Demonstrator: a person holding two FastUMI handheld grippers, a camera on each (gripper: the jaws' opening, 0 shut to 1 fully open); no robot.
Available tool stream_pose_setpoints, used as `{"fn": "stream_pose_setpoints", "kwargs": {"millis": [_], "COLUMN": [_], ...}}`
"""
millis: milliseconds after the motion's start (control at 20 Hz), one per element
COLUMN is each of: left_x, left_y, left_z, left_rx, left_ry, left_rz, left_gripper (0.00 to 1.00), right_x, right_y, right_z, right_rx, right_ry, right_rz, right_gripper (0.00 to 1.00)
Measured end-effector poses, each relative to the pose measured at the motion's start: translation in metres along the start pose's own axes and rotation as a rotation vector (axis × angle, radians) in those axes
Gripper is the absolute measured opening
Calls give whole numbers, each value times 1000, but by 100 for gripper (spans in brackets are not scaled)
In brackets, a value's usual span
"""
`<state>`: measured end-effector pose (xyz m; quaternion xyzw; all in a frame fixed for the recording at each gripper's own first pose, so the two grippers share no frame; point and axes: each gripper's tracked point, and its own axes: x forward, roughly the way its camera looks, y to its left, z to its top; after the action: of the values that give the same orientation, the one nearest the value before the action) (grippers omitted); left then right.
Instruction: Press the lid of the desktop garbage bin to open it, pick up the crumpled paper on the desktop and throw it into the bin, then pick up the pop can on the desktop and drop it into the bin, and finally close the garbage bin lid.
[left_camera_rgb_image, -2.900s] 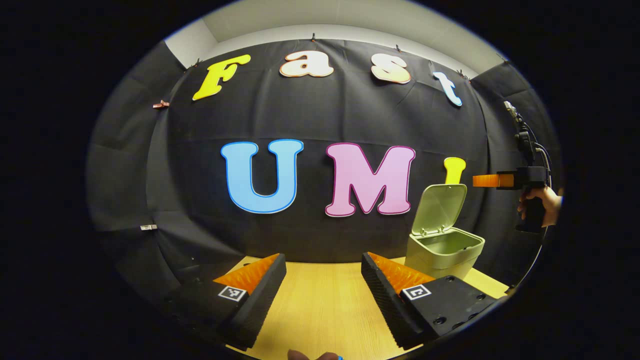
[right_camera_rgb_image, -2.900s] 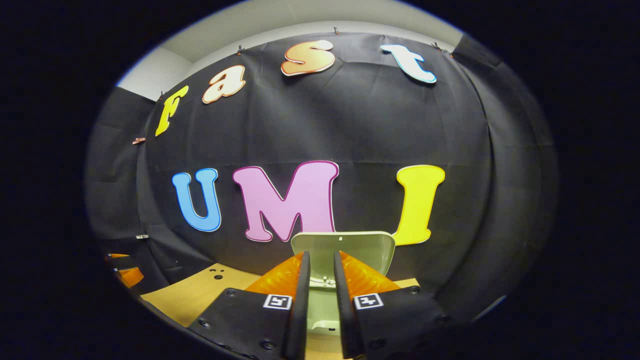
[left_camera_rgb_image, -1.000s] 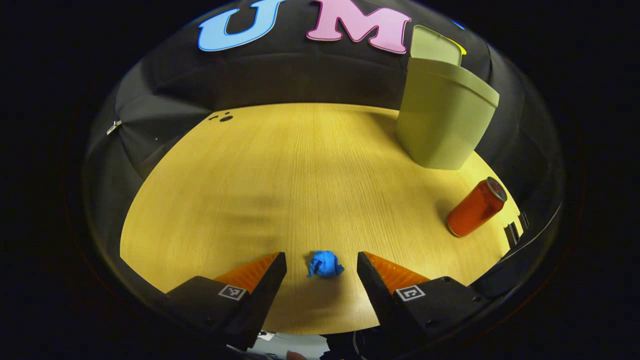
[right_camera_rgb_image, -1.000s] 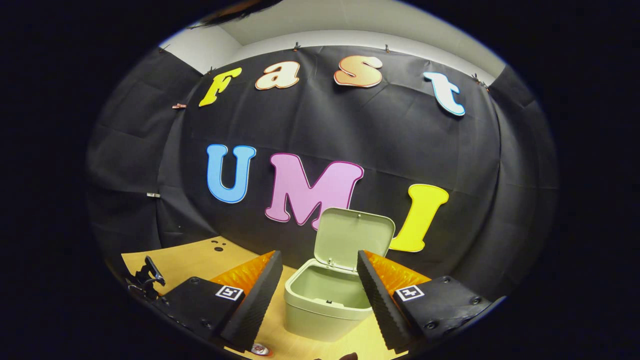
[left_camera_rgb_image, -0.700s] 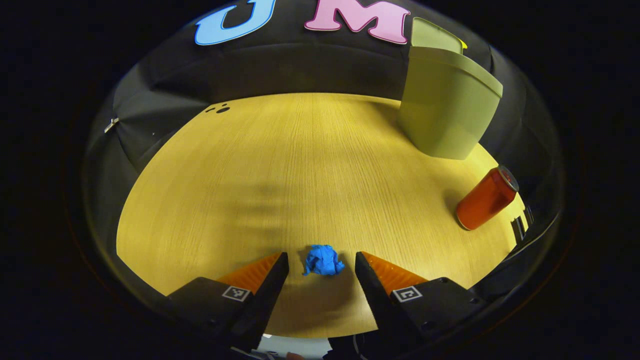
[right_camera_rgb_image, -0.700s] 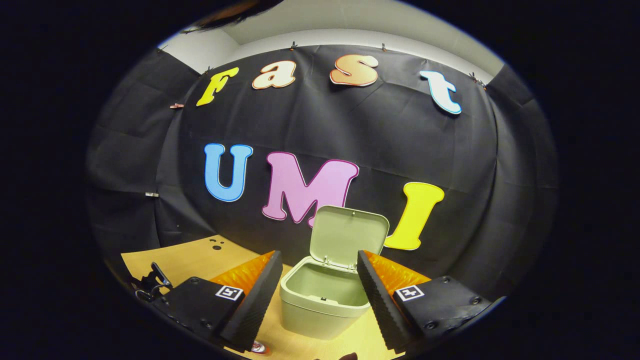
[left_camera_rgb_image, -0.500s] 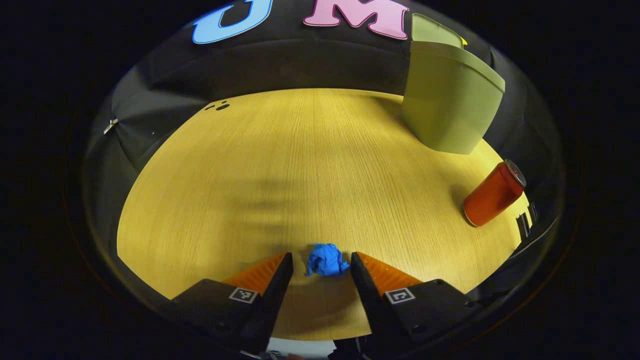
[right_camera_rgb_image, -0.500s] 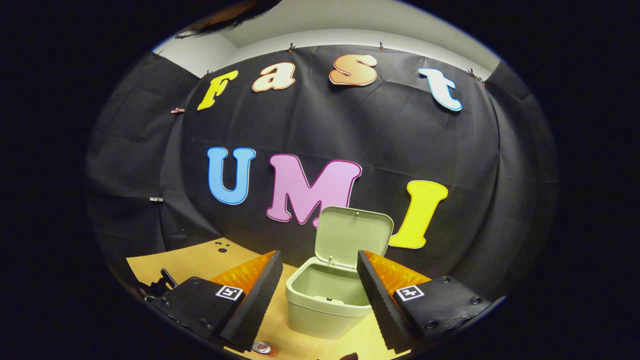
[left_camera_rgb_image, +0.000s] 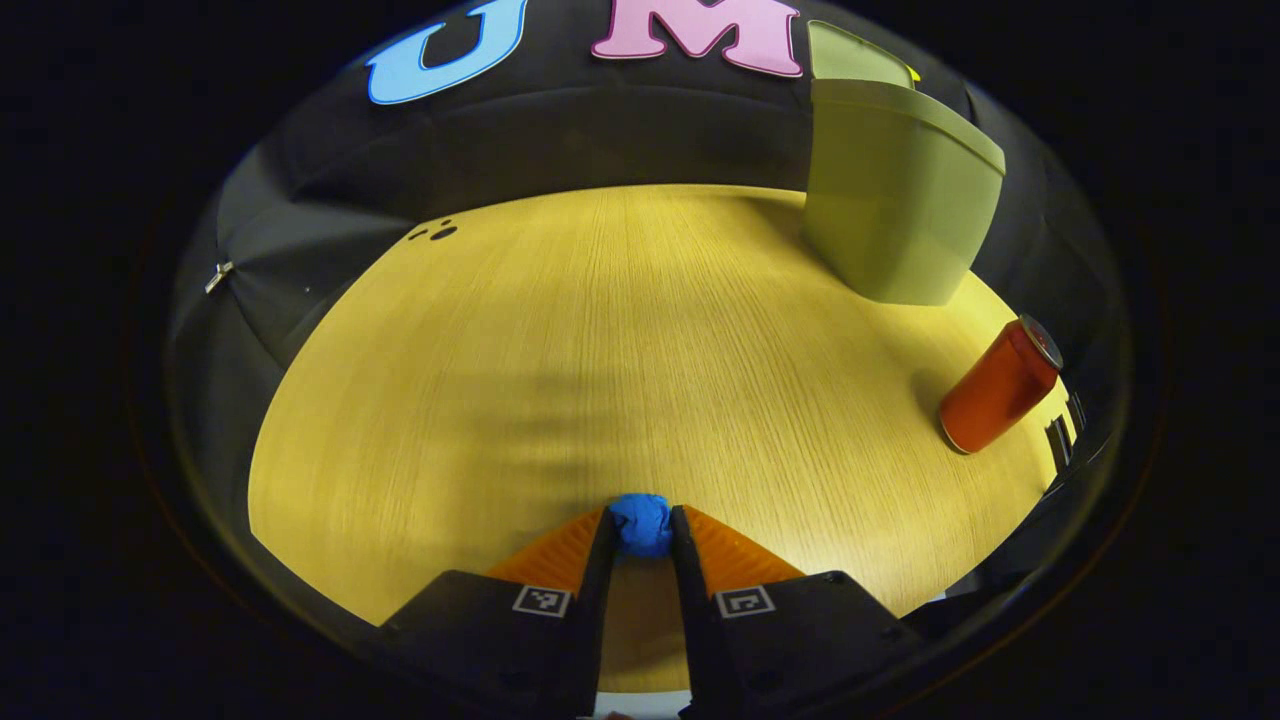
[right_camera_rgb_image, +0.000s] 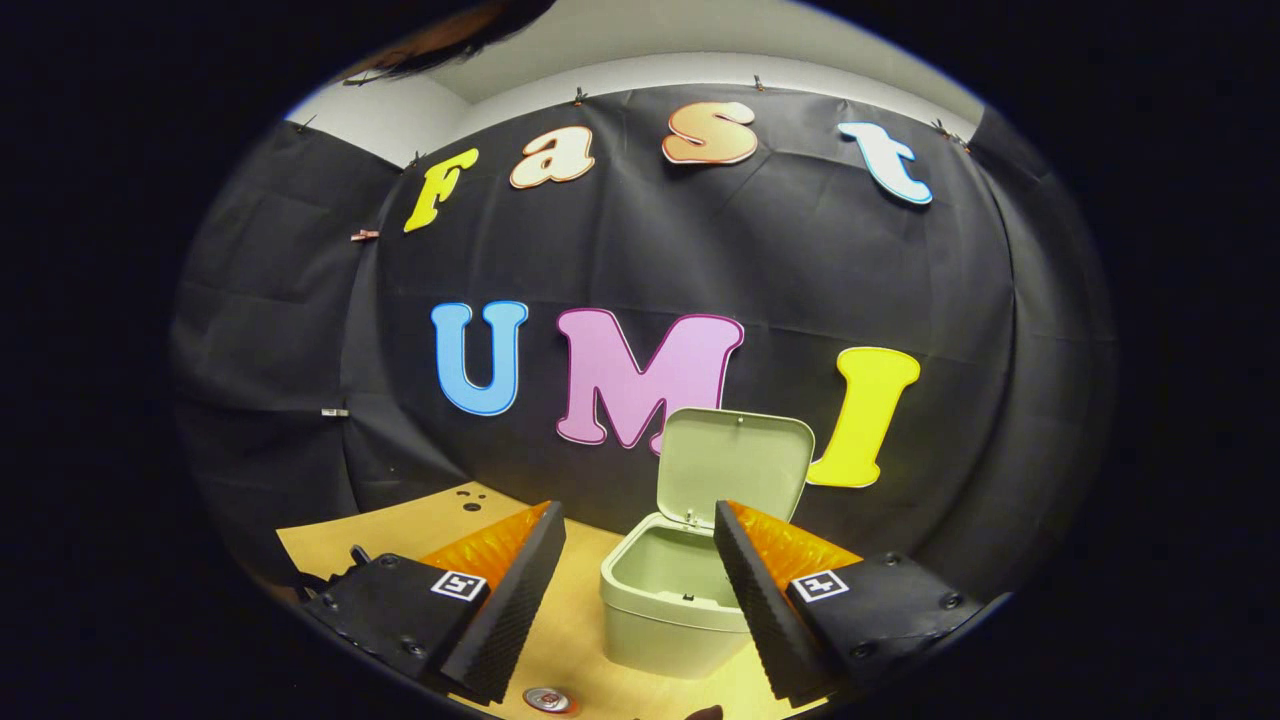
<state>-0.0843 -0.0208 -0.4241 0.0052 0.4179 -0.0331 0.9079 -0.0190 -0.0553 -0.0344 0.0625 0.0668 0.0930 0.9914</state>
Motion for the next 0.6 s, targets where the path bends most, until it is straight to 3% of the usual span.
{"fn": "stream_pose_setpoints", "kwargs": {"millis": [200, 600], "left_x": [-17, -68], "left_y": [5, 5], "left_z": [28, 132], "left_rx": [-18, -77], "left_ry": [-58, -258], "left_rz": [7, -11], "left_gripper": [35, 35], "right_x": [0, -4], "right_y": [1, 3], "right_z": [-4, -13], "right_rx": [4, 25], "right_ry": [9, 26], "right_rz": [0, 1], "right_gripper": [94, 94]}}
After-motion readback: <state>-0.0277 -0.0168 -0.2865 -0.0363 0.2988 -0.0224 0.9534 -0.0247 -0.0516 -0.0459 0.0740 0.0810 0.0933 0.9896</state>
